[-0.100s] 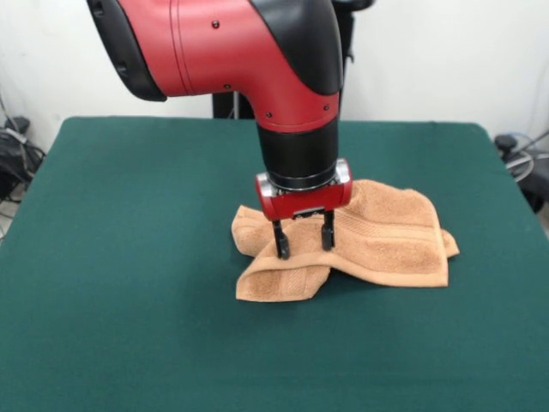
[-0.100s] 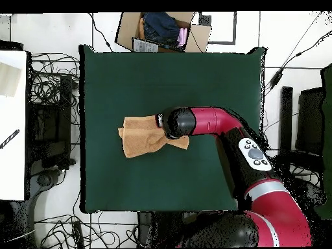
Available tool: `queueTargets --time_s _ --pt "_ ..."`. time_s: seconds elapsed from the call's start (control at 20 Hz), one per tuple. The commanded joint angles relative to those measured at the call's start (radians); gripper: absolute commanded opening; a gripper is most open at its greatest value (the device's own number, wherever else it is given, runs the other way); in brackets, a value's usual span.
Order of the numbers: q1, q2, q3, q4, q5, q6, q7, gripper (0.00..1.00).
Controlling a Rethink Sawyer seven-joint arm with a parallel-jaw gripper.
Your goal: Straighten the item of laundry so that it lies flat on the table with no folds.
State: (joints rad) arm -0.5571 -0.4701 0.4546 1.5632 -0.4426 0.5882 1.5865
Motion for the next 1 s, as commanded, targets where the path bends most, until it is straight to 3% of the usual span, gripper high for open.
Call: queueTargets --time_s 0.05,0.7,0.75,1.0 --pt "0.016 0.01 -0.01 0.017 -0.061 -0.055 0.008 1.0" --pt "0.03 -0.001 -0.021 0.008 -0.063 -0.053 0.023 1.0" --pt "0.032 -0.002 -0.024 0.005 -0.063 -0.053 0.026 0.0" --pt "0.039 -0.006 -0.031 0.007 -0.066 -0.063 0.036 0.0"
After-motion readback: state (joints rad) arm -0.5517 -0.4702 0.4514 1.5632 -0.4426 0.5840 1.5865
